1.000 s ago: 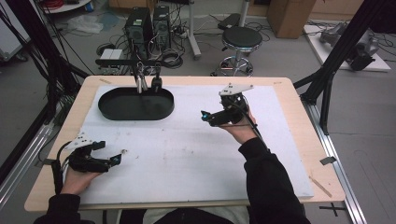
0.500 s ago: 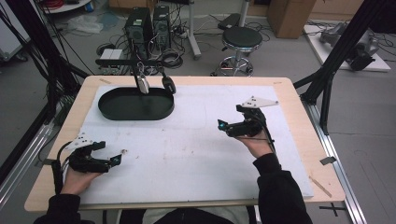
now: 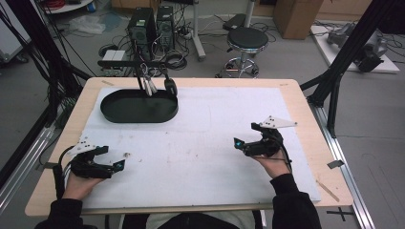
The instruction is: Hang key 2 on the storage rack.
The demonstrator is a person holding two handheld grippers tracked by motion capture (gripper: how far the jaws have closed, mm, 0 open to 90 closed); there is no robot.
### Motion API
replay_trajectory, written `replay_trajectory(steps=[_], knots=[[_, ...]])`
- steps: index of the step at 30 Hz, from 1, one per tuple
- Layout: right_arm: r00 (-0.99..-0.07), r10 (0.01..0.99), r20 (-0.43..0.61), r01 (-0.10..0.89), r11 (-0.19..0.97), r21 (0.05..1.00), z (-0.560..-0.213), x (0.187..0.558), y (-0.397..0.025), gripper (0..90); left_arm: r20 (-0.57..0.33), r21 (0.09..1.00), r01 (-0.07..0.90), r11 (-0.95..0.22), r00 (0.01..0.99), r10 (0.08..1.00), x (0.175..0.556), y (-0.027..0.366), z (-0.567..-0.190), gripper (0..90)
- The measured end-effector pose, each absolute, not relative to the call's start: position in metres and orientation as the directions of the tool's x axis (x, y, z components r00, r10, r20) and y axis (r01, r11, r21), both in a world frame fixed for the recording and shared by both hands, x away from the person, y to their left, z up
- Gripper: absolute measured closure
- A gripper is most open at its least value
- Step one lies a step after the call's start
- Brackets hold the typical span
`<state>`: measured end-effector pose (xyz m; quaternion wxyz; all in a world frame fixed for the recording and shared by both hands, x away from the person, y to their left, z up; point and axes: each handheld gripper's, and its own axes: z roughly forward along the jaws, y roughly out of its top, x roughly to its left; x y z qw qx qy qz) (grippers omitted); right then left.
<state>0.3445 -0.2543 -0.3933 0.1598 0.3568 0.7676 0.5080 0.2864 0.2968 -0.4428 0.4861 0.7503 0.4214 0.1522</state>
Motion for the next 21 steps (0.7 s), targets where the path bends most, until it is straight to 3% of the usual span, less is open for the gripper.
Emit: replay_trajectory(steps=[8,21], knots=[[-0.683,0.713,0.159,0.396,0.178,0.901,-0.418,0.329,-0.267,0.7,-0.177,0.854,0.487,-0.184,0.603,0.778,0.285,0.296,-0.443,1.7],[-0.659,0.74,0.138,0.362,0.15,0.92,-0.429,0.312,-0.294,0.7,-0.175,0.848,0.493,-0.192,0.605,0.777,0.285,0.295,-0.444,1.7]])
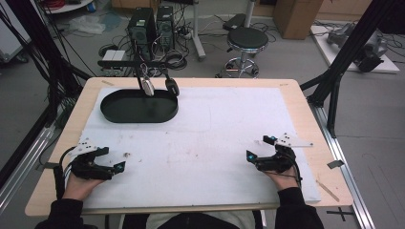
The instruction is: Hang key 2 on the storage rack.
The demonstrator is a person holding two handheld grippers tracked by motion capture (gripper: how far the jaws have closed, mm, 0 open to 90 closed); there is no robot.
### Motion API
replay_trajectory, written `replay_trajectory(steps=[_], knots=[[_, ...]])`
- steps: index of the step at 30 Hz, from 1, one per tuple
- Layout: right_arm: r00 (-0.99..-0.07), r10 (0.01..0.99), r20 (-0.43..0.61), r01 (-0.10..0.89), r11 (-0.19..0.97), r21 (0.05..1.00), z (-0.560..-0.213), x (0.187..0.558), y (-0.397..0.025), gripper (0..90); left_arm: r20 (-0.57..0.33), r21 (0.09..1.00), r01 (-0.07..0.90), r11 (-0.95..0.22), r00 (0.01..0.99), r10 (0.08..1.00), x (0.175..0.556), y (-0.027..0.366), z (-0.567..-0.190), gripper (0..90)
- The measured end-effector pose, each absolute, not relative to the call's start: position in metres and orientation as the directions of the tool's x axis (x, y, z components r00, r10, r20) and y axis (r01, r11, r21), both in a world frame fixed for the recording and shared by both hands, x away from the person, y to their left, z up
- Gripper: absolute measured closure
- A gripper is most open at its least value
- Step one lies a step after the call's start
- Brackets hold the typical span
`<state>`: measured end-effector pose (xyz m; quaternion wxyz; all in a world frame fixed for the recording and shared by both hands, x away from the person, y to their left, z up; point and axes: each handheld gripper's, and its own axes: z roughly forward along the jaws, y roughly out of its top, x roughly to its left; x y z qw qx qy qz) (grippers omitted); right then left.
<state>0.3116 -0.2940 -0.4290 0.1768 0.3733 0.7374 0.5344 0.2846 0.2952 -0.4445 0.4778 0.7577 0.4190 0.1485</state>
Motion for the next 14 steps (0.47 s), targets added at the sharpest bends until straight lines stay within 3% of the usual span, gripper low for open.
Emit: replay_trajectory(steps=[14], knots=[[-0.628,0.767,0.133,0.369,0.143,0.918,-0.433,0.296,-0.31,0.7,-0.178,0.848,0.493,-0.193,0.609,0.773,0.287,0.295,-0.446,1.7]])
